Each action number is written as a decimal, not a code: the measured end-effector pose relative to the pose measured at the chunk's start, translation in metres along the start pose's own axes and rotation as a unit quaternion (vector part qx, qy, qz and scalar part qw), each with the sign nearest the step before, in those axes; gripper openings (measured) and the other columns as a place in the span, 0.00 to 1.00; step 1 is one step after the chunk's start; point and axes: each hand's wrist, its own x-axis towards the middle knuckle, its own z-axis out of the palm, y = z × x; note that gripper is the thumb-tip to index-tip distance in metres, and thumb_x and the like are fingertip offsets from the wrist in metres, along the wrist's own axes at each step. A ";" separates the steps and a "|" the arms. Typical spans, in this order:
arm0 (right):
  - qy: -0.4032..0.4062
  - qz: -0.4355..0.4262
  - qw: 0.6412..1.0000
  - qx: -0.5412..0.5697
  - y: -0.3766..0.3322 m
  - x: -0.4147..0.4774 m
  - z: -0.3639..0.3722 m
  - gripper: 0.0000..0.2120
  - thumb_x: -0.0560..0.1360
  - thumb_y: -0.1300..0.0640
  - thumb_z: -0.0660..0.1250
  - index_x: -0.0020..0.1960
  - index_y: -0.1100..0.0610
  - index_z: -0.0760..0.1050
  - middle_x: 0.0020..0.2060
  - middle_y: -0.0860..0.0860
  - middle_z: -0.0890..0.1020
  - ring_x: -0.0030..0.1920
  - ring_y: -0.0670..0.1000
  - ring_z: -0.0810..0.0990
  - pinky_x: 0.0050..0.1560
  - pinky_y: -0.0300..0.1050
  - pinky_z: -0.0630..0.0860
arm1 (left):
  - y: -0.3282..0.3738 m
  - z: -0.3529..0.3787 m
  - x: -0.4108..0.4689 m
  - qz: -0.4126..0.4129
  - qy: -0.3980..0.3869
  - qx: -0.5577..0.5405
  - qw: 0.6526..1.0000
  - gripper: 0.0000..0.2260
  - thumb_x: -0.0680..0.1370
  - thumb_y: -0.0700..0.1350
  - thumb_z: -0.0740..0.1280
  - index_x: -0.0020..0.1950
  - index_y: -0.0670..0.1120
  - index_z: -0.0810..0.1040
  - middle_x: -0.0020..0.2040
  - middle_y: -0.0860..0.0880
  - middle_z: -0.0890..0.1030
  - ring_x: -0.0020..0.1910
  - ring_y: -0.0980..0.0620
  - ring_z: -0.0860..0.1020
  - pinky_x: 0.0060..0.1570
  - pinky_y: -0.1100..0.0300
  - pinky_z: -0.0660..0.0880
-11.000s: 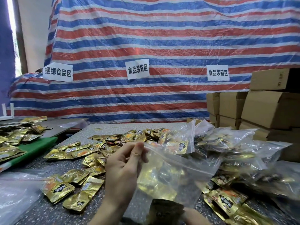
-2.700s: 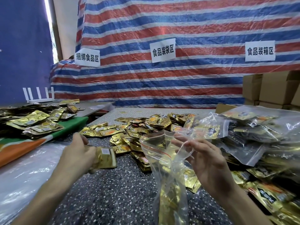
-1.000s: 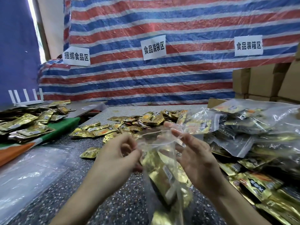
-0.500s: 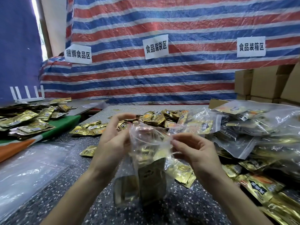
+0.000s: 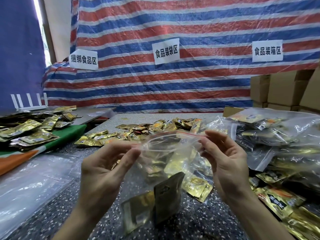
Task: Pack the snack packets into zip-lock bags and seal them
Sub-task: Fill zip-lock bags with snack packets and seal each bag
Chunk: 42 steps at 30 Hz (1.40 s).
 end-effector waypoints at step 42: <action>-0.433 -0.106 0.777 -0.445 -0.081 0.033 0.078 0.06 0.73 0.55 0.76 0.48 0.54 0.84 0.42 0.45 0.85 0.45 0.42 0.83 0.51 0.45 0.81 | 0.025 -0.005 0.019 0.038 -0.065 0.072 0.995 0.04 0.74 0.40 0.71 0.43 0.50 0.81 0.41 0.49 0.83 0.43 0.46 0.81 0.44 0.46 0.76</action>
